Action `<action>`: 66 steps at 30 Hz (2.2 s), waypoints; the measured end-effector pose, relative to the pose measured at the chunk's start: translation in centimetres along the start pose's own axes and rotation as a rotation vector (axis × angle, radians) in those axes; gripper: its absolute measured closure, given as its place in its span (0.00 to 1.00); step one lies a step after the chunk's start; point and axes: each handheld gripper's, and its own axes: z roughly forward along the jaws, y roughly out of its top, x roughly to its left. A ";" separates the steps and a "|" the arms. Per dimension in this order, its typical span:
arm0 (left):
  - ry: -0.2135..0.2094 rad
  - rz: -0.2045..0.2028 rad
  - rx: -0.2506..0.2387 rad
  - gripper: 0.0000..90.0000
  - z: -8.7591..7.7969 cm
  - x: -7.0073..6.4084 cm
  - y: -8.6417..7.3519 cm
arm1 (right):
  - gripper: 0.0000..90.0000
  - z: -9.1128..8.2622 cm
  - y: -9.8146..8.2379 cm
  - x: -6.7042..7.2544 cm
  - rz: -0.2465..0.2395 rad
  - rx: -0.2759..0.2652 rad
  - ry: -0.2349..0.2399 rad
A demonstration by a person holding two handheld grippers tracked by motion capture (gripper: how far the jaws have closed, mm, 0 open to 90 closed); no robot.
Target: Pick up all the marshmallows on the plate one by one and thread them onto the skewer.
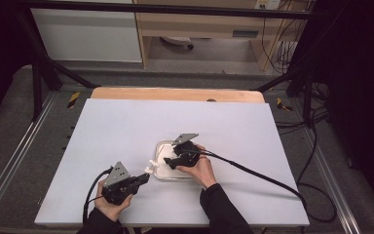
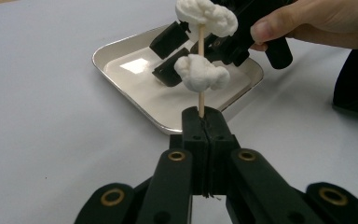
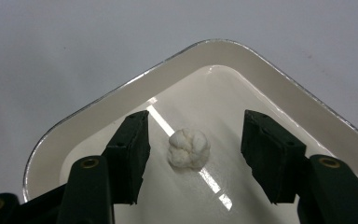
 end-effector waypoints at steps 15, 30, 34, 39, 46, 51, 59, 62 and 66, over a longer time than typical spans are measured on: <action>-0.001 0.005 0.002 0.99 0.1 -0.1 0.0 | 0.75 0.3 -0.5 0.4 -0.041 -0.003 0.001; -0.003 0.008 -0.003 0.99 0.0 -0.2 0.0 | 0.82 -2.0 0.0 0.3 -0.023 -0.062 0.043; -0.005 0.014 -0.002 0.99 0.1 -0.3 0.0 | 0.82 -4.2 0.2 -0.3 0.016 -0.115 0.074; -0.016 0.021 -0.003 0.99 0.2 -0.5 0.0 | 0.82 -6.9 0.2 -0.8 0.053 -0.183 0.125; -0.026 0.043 -0.004 0.99 0.3 -0.8 0.1 | 0.82 -10.4 0.4 -1.1 0.077 -0.276 0.195; -0.036 0.055 -0.007 0.99 0.3 -1.0 0.1 | 0.83 -12.2 0.9 -1.3 0.088 -0.330 0.223; -0.047 0.074 -0.015 0.99 0.3 -1.3 0.2 | 0.83 -13.6 1.5 -1.7 0.131 -0.403 0.285; -0.049 0.080 -0.020 0.99 0.3 -1.5 0.2 | 0.83 -13.7 1.7 -1.7 0.145 -0.413 0.303; -0.051 0.090 -0.026 0.99 0.3 -1.7 0.2 | 0.83 -13.5 1.8 -1.6 0.159 -0.415 0.339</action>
